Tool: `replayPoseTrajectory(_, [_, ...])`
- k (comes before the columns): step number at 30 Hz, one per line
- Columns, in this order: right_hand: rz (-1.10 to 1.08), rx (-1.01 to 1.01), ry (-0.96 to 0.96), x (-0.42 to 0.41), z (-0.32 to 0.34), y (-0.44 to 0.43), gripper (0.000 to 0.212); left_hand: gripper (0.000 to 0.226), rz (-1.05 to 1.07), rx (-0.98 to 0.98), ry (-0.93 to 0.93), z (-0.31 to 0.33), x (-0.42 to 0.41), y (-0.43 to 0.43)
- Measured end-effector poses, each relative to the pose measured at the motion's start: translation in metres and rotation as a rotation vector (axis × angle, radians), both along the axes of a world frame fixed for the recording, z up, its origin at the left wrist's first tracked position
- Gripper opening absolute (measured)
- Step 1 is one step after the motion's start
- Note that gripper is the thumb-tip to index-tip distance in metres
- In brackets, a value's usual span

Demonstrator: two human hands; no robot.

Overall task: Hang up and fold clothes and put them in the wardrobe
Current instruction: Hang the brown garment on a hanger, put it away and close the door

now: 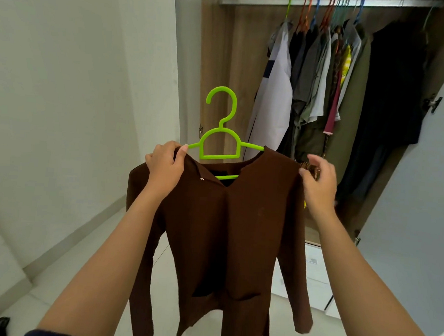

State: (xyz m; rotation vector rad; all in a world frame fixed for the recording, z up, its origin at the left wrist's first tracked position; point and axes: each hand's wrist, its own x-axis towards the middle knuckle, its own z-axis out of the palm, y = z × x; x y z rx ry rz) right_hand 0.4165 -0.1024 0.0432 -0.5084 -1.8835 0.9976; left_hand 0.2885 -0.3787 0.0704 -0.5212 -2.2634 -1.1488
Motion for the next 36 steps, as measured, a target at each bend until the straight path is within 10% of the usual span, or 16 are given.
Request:
replayPoseTrajectory(5, [0.272,0.389,-0.113,-0.002,0.035,-0.027,0.032,0.031,-0.087,-0.068,0.036,0.004,0.01,0.015])
replayPoseTrajectory(9, [0.513,0.274,-0.2,-0.007,0.06,-0.064,0.024,0.028,-0.207,-0.13,0.082,0.01,0.022,0.03])
replayPoseTrajectory(18, [0.154,-0.003,-0.157,-0.011,0.063,-0.067,0.047,0.042,-0.115,0.238,0.12,-0.022,0.033,0.017])
replayPoseTrajectory(23, [-0.034,-0.023,-0.14,-0.001,0.071,-0.046,0.049,0.074,-0.077,0.267,-0.324,-0.073,0.024,-0.004])
replayPoseTrajectory(36, [-0.178,0.227,0.015,0.038,0.055,-0.005,0.059,0.03,-0.433,0.353,-0.337,-0.025,0.025,0.01])
